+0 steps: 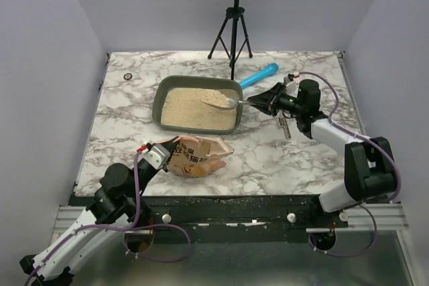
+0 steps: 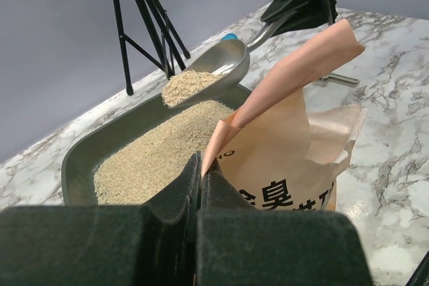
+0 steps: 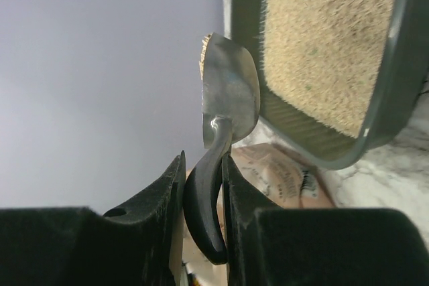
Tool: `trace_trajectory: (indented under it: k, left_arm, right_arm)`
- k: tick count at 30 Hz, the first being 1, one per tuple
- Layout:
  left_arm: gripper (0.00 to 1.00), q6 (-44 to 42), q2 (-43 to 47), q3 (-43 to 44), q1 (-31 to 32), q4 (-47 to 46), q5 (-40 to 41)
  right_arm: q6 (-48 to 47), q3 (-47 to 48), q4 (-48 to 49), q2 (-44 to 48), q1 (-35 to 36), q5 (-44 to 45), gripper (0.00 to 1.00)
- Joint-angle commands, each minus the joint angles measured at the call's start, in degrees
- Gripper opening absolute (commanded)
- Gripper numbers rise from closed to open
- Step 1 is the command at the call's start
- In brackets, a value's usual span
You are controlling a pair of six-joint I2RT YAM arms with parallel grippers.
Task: Fill the litter box with clean litter
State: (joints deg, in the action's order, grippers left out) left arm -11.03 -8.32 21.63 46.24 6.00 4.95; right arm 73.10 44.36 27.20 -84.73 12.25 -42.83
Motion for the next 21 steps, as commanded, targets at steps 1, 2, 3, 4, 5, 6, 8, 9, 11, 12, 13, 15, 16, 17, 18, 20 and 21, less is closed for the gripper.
trace_trajectory:
  k: [1, 2, 3, 4, 5, 6, 8, 9, 11, 12, 13, 15, 16, 17, 18, 20, 21]
  left_arm:
    - [0.0, 0.0, 0.1, 1.0, -0.4, -5.7, 2.6]
    - [0.0, 0.1, -0.1, 1.0, -0.4, -5.7, 2.6]
    - [0.0, 0.2, -0.2, 1.0, -0.4, -5.7, 2.7]
    - [0.0, 0.2, -0.5, 1.1, -0.4, -5.7, 2.8]
    - [0.0, 0.3, -0.6, 1.2, -0.4, -5.7, 3.0]
    - [0.0, 0.4, -1.0, 1.4, -0.4, -5.7, 3.1]
    - [0.0, 0.6, -1.5, 1.6, -0.4, -5.7, 3.5]
    - [0.0, 0.7, -1.8, 1.7, -0.4, -5.6, 3.9]
    - [0.0, 0.9, -2.1, 2.1, -0.4, -5.2, 4.5]
    - [0.0, 1.0, -2.0, 2.1, -0.4, -5.0, 4.5]
    - [0.0, 1.2, -2.0, 2.4, -0.4, -4.8, 4.9]
    - [0.0, 1.5, -1.9, 2.7, -0.4, -4.2, 5.2]
    - [0.0, 1.6, -1.6, 2.9, -0.4, -3.8, 5.1]
    - [0.0, 1.8, -1.2, 3.0, -0.4, -3.6, 4.8]
    - [0.0, 1.8, -0.7, 3.0, -0.4, -3.6, 4.8]
    - [0.0, 1.9, 0.4, 3.0, -0.4, -3.7, 5.2]
    - [0.0, 1.9, 0.6, 3.0, -0.4, -3.9, 5.2]
  right_arm:
    - [-9.2, 7.0, -5.2, -4.2, 0.3, 2.4, 0.0]
    - [-11.6, 9.1, -9.4, -5.4, 0.3, 2.8, 0.01]
    - [-14.4, 10.9, -12.8, -6.6, 0.3, 3.1, 0.0]
    - [-17.6, 13.3, -17.1, -7.9, 0.4, 3.5, 0.01]
    - [-20.3, 15.8, -21.4, -8.9, 0.5, 4.1, 0.01]
    - [-23.8, 17.7, -24.3, -9.7, 0.6, 4.9, 0.01]
    - [-30.2, 23.2, -32.9, -11.2, 1.1, 8.0, 0.01]
    - [-33.4, 25.8, -37.4, -12.0, 1.5, 10.7, 0.0]
    - [-38.4, 31.4, -44.4, -13.7, 2.4, 13.5, 0.0]
    - [-40.2, 33.9, -47.3, -14.2, 2.8, 14.7, 0.01]
    - [-42.1, 36.3, -49.6, -14.9, 3.1, 16.2, 0.01]
    - [-45.3, 41.0, -54.5, -15.7, 4.3, 20.0, 0.0]
    - [-47.0, 43.1, -56.9, -16.2, 4.9, 21.6, 0.01]
    - [-48.7, 45.4, -59.3, -16.7, 5.8, 23.1, 0.01]
    - [-50.1, 47.8, -61.5, -17.2, 6.7, 24.4, 0.01]
    - [-53.7, 53.2, -67.3, -19.0, 9.2, 29.3, 0.0]
    - [-55.4, 56.2, -70.2, -20.1, 10.8, 32.1, 0.0]
